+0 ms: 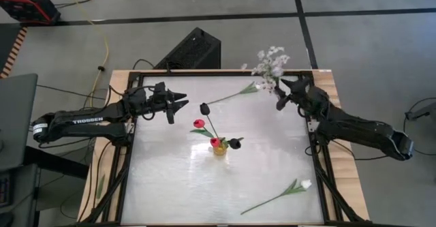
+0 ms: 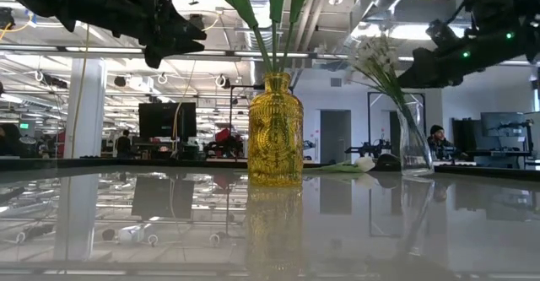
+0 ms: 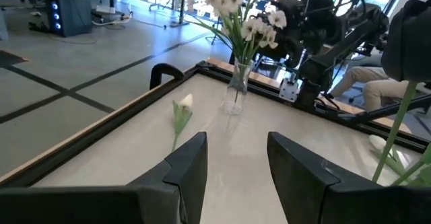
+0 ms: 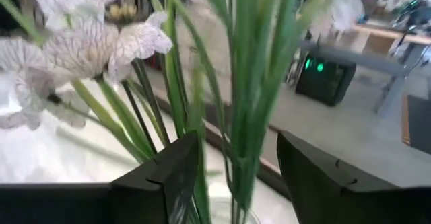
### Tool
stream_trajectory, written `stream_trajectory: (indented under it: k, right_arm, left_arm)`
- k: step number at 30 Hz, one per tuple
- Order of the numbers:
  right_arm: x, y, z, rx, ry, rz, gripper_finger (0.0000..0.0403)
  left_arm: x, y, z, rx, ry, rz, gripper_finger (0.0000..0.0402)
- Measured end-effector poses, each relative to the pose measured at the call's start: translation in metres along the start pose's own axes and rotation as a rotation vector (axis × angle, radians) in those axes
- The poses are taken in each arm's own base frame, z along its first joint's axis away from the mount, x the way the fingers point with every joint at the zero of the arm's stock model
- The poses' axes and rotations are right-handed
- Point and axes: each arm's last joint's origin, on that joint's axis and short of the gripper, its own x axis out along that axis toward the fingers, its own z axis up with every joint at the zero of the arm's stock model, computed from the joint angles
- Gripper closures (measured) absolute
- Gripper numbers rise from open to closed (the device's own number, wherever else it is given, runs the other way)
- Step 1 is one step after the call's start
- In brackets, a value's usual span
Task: Sort flowers into vase by color
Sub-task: Put the white flowers into the transparent vase, then put the bottom white tulip into the transparent vase
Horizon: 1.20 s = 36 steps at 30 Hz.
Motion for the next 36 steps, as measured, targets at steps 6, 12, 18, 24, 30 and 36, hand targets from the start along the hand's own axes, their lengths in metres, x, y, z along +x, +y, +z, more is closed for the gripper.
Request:
stream_trajectory:
  k: [6,12,18,24,30,36]
  right_arm:
    - [-0.008,-0.003,0.021,-0.040,0.154,0.001,0.0177]
    - [-0.016,-0.007,0.033,-0.070,0.258,-0.024,0.0177]
    - [-0.023,-0.010,0.039,-0.084,0.336,-0.020,0.0178]
    - [-0.025,-0.010,0.046,-0.072,0.329,-0.014,0.0178]
    - [-0.027,-0.010,0.060,-0.034,0.353,0.053,0.0178]
    - [-0.019,-0.007,0.077,-0.008,0.500,0.107,0.0178]
  left_arm:
    - [0.000,0.000,0.000,0.014,0.000,0.000,0.0260]
    - [0.000,0.000,0.000,0.014,-0.001,0.000,0.0260]
    - [0.000,0.000,0.000,0.013,-0.001,0.000,0.0260]
    - [0.000,0.000,0.000,0.004,-0.001,-0.002,0.0260]
    - [0.000,0.000,0.000,0.000,-0.001,-0.003,0.0260]
    - [0.004,0.001,-0.003,-0.004,0.022,0.002,0.0260]
